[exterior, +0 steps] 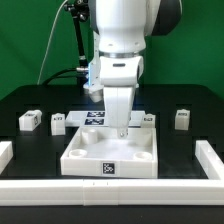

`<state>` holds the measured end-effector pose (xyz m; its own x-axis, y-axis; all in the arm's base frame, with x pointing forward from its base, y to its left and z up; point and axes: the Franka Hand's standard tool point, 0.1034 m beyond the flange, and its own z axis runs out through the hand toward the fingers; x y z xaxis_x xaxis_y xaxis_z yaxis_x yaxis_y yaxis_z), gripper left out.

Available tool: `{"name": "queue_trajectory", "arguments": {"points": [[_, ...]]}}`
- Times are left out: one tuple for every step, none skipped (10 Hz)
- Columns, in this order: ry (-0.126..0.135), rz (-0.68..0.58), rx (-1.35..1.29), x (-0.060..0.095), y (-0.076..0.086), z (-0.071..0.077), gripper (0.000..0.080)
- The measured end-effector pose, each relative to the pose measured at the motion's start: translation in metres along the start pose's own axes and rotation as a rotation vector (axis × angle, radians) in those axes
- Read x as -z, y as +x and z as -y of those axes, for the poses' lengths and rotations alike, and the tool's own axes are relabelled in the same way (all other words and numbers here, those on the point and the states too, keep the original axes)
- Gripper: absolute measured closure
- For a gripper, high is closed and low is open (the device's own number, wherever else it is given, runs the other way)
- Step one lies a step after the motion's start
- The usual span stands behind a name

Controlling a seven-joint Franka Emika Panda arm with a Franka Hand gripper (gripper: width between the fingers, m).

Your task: Assemble one leg

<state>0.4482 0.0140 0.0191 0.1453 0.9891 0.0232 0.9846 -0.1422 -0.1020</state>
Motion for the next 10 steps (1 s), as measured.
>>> {"name": "queue_trajectory", "arguments": {"points": [[0.001, -0.004, -0.009, -0.0071, -0.0038, 0.0008, 0.015], [0.004, -0.005, -0.013, -0.0111, -0.0052, 0.0017, 0.015], [0.001, -0.006, -0.016, -0.0115, -0.0053, 0.001, 0.015], [0.001, -0.006, -0.021, -0.0112, -0.0052, 0.0003, 0.015], [0.0, -0.006, -0.027, -0.0105, -0.0051, -0.0007, 0.015], [0.001, -0.006, -0.027, -0.011, -0.0052, -0.0003, 0.025], [0.001, -0.006, -0.027, -0.0111, -0.0053, -0.0002, 0.025], [0.001, -0.006, -0.027, -0.0112, -0.0053, -0.0002, 0.044], [0.001, -0.006, -0.027, -0.0113, -0.0054, -0.0001, 0.0617], [0.001, -0.006, -0.027, -0.0112, -0.0053, -0.0002, 0.0617]]}}
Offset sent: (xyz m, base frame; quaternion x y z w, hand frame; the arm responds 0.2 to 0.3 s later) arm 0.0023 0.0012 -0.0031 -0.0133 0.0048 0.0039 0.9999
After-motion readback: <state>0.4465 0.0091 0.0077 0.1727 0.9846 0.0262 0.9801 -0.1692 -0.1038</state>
